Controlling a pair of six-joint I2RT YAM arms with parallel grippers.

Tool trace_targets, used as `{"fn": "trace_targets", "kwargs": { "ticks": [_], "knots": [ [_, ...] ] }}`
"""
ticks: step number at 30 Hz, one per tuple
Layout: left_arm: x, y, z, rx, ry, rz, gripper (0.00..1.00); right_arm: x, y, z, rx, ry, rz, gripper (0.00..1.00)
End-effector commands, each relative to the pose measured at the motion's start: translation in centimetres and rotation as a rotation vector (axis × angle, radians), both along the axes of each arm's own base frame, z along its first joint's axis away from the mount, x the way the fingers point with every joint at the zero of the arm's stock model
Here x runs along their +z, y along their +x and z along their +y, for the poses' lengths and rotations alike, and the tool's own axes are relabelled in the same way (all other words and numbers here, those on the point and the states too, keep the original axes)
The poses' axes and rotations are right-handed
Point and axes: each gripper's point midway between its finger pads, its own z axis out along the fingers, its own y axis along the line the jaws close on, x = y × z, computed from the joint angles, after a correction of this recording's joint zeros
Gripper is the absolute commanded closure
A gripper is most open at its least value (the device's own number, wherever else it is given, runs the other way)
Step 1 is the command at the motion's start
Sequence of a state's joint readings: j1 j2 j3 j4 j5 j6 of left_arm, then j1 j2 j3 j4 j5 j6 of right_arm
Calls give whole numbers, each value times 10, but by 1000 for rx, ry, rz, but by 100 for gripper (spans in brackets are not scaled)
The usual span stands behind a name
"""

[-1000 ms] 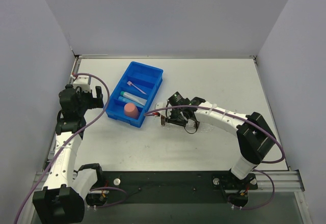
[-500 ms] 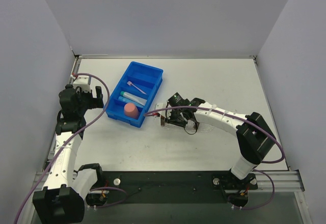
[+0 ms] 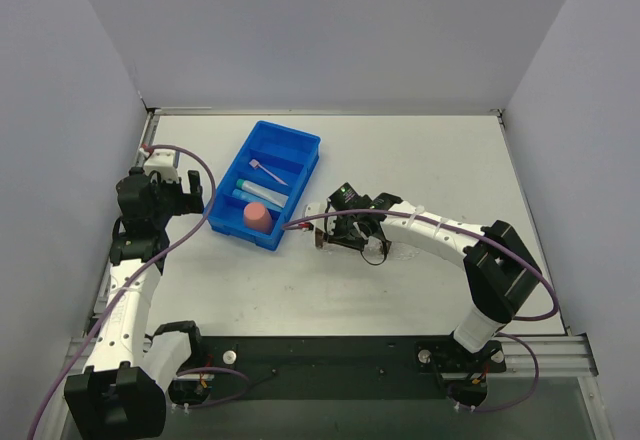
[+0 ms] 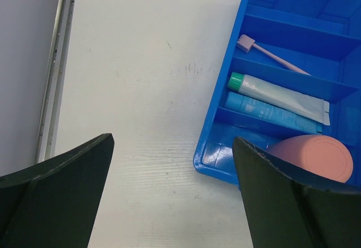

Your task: Prepare toiletry sets of a toothbrush and toothpaste on the tray

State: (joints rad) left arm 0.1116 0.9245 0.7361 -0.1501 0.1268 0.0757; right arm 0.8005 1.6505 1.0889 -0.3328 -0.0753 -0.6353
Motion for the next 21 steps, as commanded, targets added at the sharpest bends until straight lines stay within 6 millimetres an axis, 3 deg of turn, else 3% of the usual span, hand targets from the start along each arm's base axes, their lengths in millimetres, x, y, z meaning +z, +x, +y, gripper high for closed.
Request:
{"fn": "trace_targets", "kwargs": {
  "ticks": [1, 9, 21],
  "knots": [
    [12, 1, 3, 9, 15, -39, 3, -4, -1, -3, 10, -39, -4, 84],
    [13, 1, 3, 7, 16, -41, 3, -2, 1, -4, 16, -48, -17, 67],
    [10, 1, 2, 4, 11, -35, 3, 6, 4, -5, 7, -53, -38, 58]
  ]
}}
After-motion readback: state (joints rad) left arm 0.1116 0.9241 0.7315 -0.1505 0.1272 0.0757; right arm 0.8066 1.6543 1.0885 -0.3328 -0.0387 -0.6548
